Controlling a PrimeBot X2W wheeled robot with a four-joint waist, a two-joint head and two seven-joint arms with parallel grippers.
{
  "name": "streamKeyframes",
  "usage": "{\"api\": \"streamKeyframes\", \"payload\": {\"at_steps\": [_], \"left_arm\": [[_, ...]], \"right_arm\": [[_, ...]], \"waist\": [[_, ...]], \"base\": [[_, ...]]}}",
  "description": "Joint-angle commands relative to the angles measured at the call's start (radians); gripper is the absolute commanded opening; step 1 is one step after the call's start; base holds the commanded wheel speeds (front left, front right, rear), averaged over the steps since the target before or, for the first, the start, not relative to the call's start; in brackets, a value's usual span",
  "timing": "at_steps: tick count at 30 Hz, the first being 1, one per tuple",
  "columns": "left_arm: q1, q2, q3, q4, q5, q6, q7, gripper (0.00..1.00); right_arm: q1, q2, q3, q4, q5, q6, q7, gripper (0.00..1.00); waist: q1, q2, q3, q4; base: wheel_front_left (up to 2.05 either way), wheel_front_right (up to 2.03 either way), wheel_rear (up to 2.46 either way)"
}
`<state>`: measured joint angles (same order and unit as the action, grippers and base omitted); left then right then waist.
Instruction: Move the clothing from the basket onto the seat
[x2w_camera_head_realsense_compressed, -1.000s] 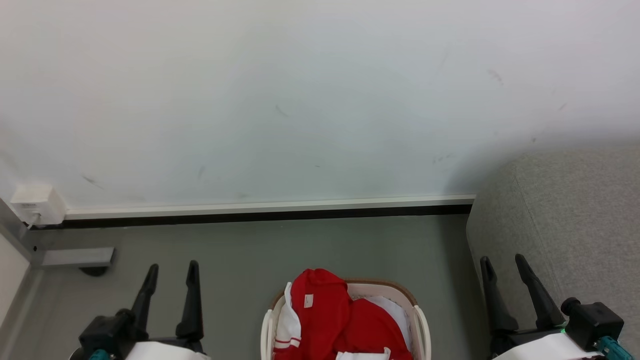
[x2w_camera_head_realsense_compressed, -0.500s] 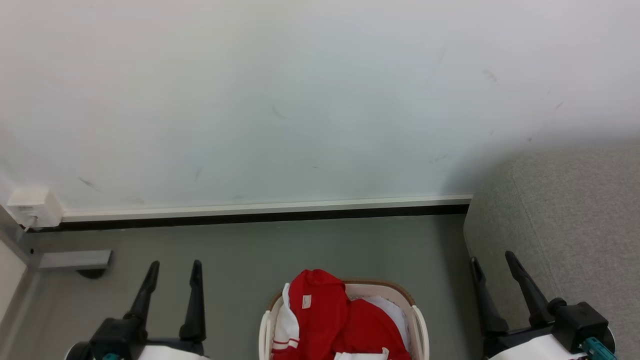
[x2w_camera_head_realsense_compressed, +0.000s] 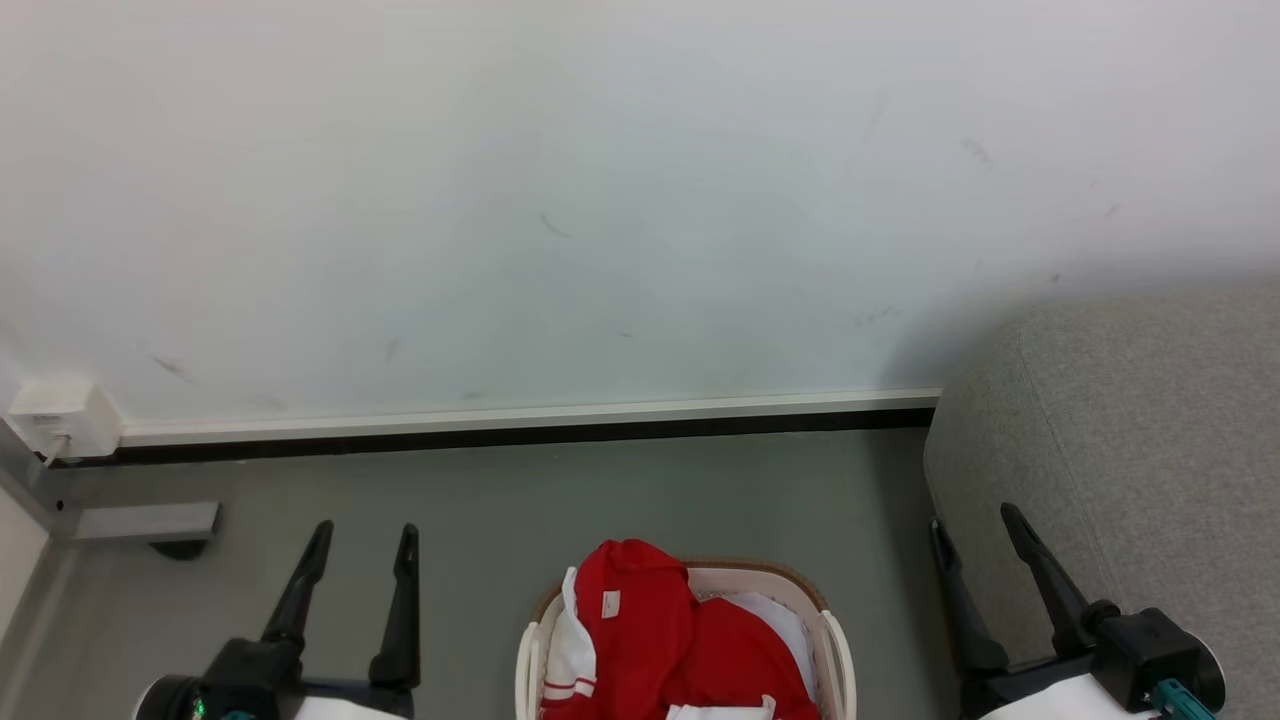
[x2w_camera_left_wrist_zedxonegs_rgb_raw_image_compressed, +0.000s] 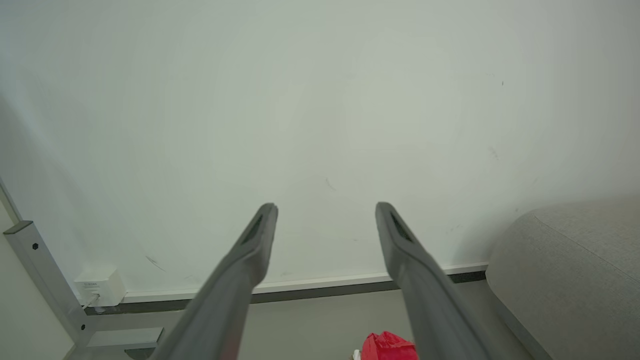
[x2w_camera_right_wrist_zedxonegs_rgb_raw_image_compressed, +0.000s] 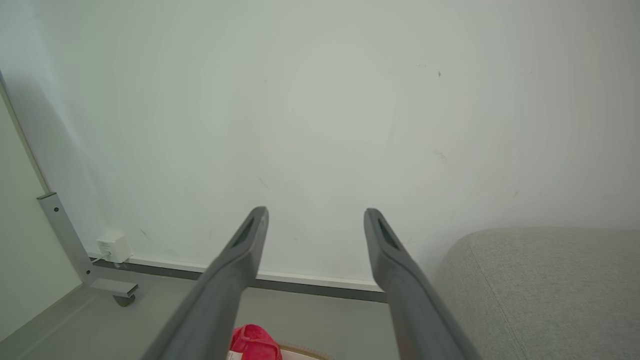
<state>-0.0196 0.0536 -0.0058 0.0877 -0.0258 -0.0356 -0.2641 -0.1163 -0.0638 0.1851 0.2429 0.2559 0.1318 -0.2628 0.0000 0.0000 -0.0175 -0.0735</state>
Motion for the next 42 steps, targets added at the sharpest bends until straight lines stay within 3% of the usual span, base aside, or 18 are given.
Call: {"api": "streamKeyframes", "payload": {"at_steps": [1,25,34,42], "left_arm": [[0.005,0.008,0.004,0.0,0.004,-0.002,-0.001,1.0],[-0.003,0.003,0.002,0.006,-0.01,-0.007,-0.001,1.0],[-0.023,0.001,0.008,0.012,-0.035,-0.016,-0.001,1.0],[-0.111,0.0,0.009,0.021,-0.049,-0.036,-0.001,1.0]], "right_arm": [[-0.005,-0.001,-0.004,0.002,0.007,-0.002,-0.003,1.0],[-0.012,0.001,-0.007,0.005,0.035,-0.002,-0.002,1.0],[-0.031,0.001,-0.004,-0.002,0.044,-0.002,-0.002,1.0],[-0.087,0.004,-0.015,-0.042,0.05,-0.002,-0.001,1.0]], "waist": [[0.0,0.0,0.0,0.0],[0.0,0.0,0.009,-0.007],[0.0,0.0,0.048,-0.073],[0.0,0.0,0.181,-0.135]], "base": [[0.0,0.0,0.0],[0.0,0.0,0.0],[0.0,0.0,0.0],[0.0,0.0,0.0]]}}
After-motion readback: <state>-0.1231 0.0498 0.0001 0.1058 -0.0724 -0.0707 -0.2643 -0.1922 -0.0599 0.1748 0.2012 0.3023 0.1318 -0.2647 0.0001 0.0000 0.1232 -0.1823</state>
